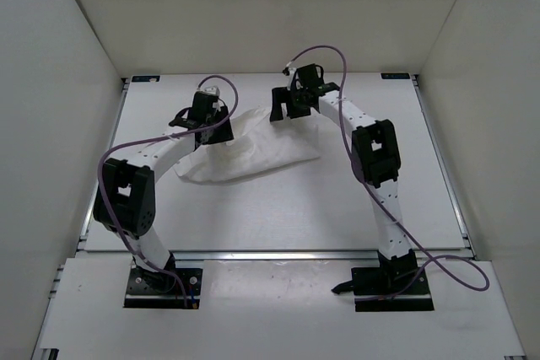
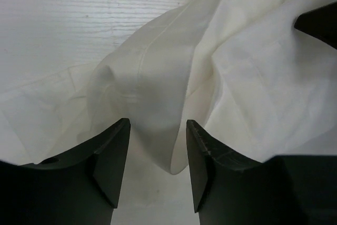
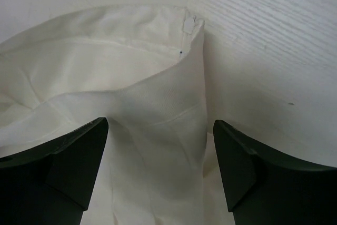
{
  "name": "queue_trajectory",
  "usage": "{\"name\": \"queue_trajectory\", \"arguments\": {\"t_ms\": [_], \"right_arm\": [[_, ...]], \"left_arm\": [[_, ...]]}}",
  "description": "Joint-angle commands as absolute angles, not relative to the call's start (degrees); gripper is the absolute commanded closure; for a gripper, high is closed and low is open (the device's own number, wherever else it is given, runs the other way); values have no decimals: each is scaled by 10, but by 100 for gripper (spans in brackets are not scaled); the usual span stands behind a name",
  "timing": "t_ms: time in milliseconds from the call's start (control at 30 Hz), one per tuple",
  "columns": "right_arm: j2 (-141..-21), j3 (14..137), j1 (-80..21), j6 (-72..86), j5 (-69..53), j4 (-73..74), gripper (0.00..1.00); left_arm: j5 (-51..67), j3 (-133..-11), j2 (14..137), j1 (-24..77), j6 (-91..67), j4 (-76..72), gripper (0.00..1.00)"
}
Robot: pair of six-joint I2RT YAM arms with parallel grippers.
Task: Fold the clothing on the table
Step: Fold the skirt
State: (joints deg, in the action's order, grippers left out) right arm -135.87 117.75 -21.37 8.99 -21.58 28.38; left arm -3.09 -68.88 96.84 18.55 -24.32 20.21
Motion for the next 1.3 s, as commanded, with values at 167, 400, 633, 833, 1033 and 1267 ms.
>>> {"name": "queue_trajectory", "arguments": {"t_ms": [167, 400, 633, 833, 1033, 1267], "right_arm": [[-1386, 1249, -217, 65, -167, 293, 26], [-1383, 1245, -217, 69, -173, 308, 100], [-1311, 1237, -214, 64, -189, 308, 100], [-1208, 1263, -189, 54, -150, 318, 100], [-1035, 1197, -223, -23, -56, 309, 100], [-765, 769, -215, 67, -70, 176, 100]], "left_arm": [[-103, -665, 949, 185, -226, 201, 55], [-85, -664, 956, 186, -243, 184, 94], [-38, -675, 920, 171, -250, 188, 100], [5, -791, 894, 162, -221, 234, 100], [-14, -912, 833, 164, -152, 274, 100], [51, -710, 708, 174, -152, 244, 100]]}}
